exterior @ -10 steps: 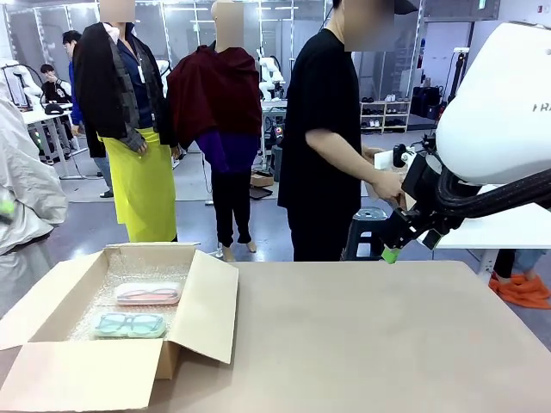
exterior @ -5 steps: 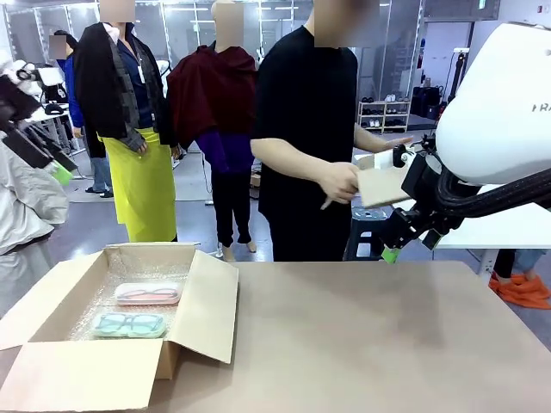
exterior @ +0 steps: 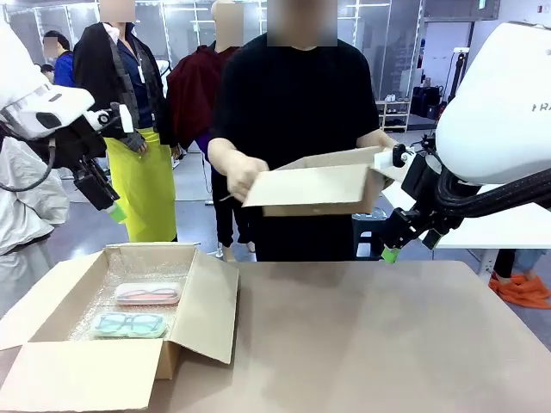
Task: Pack the glasses set securely to prepare it for shipping.
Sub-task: Position the Package Box on the left side of the table.
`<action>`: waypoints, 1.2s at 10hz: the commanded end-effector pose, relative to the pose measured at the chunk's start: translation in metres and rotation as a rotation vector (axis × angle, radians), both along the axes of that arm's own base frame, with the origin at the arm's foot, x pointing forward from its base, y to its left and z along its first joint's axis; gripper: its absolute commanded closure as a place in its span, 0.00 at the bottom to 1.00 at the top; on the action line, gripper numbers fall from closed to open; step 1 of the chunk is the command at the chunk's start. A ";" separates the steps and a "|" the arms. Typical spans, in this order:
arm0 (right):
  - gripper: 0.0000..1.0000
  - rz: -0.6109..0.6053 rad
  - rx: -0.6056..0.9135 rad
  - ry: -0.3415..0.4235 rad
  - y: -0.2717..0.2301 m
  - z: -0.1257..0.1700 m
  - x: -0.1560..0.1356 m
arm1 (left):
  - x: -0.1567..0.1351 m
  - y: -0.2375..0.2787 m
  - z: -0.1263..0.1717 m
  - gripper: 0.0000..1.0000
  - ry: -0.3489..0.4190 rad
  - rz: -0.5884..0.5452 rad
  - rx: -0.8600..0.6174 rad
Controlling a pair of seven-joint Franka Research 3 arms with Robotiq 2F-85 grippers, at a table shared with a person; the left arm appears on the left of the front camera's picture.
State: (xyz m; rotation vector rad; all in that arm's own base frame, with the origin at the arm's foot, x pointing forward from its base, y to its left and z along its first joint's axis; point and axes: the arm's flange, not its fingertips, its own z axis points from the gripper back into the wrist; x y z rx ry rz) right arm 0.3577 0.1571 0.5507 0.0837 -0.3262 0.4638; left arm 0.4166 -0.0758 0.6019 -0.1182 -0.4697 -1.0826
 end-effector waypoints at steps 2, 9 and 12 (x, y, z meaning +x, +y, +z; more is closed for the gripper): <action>0.00 0.015 -0.005 -0.014 0.000 0.000 0.000 | -0.007 0.009 0.002 0.14 0.054 0.014 -0.054; 0.00 0.015 -0.005 -0.014 0.000 0.000 0.000 | -0.002 -0.002 -0.003 0.14 0.025 0.016 0.001; 0.00 0.015 -0.005 -0.014 0.000 0.000 0.000 | -0.002 -0.002 -0.003 0.14 0.025 0.016 0.001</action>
